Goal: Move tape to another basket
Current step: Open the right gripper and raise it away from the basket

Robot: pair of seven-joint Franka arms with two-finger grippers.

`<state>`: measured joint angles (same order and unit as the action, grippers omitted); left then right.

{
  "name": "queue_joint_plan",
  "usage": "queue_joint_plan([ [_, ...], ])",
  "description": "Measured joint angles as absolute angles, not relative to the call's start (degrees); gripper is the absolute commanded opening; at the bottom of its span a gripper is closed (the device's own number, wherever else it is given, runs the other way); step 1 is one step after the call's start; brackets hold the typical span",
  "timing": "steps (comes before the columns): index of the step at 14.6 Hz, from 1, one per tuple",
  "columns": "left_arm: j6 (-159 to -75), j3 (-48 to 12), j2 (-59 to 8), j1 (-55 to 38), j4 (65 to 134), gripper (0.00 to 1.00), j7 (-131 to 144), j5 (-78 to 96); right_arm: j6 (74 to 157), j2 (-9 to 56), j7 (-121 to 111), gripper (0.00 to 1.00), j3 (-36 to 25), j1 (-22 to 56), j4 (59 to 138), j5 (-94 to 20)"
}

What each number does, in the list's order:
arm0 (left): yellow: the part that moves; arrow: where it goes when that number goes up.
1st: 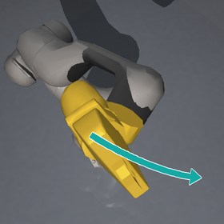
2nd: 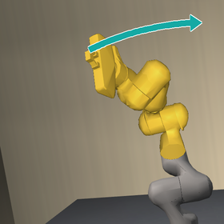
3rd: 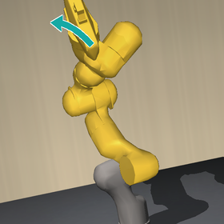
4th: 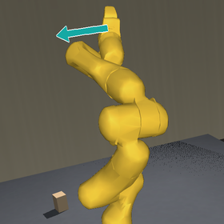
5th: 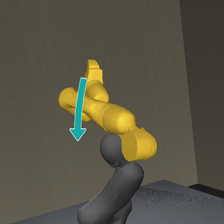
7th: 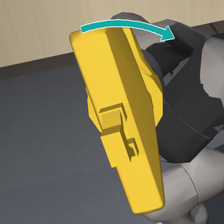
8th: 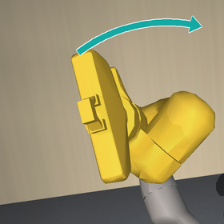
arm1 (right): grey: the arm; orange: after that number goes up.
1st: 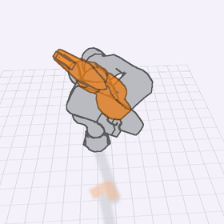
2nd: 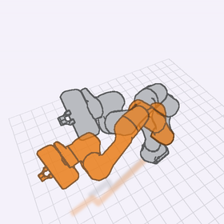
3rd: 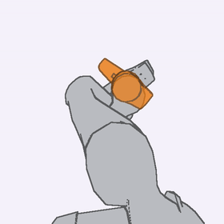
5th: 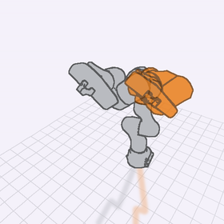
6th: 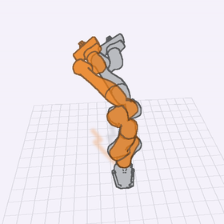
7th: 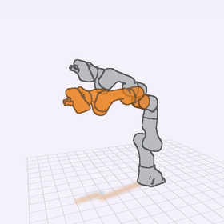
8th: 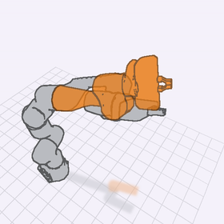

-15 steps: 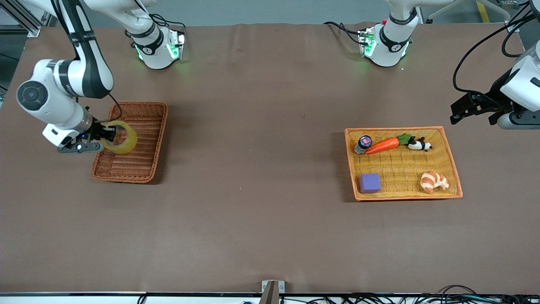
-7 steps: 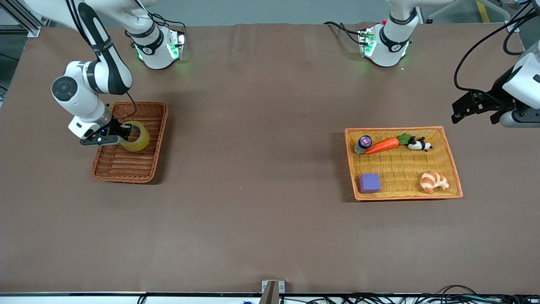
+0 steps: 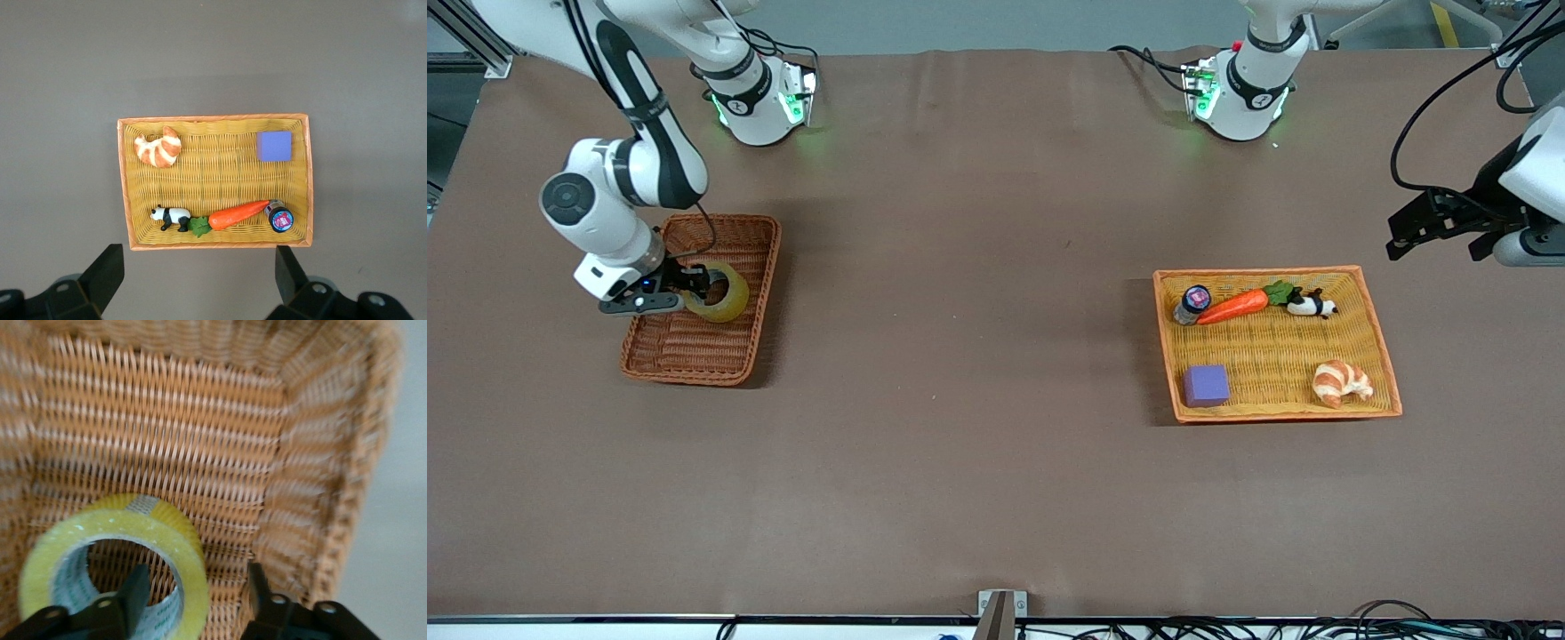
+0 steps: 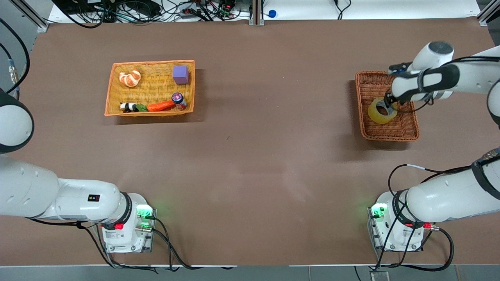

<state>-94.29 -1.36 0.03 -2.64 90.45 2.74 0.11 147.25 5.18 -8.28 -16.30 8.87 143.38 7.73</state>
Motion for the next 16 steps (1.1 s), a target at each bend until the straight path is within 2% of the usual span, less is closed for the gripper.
queue_joint_plan([
  [3, -94.29, -1.36, 0.03, -2.46, 90.28, 1.00, 1.17, 0.11, 130.28, -0.07, -8.28, 1.00, -16.30, 8.85, 132.37, 6.81],
  [6, -94.28, -1.41, 0.03, -2.47, 90.15, 1.00, 1.06, 0.11, 117.25, -1.62, -8.30, 1.00, -15.52, 8.02, 119.71, 3.33],
  [11, -94.32, -1.38, -0.65, -2.47, 90.18, 1.00, 1.06, -1.31, 103.35, -1.50, -6.57, 1.00, -6.84, 3.08, 102.81, 2.67],
  [16, -94.33, -1.37, -0.82, -2.46, 90.13, 1.00, 1.04, -2.63, 90.18, -1.21, 0.51, 1.00, -2.85, 2.57, 87.83, 2.34],
])
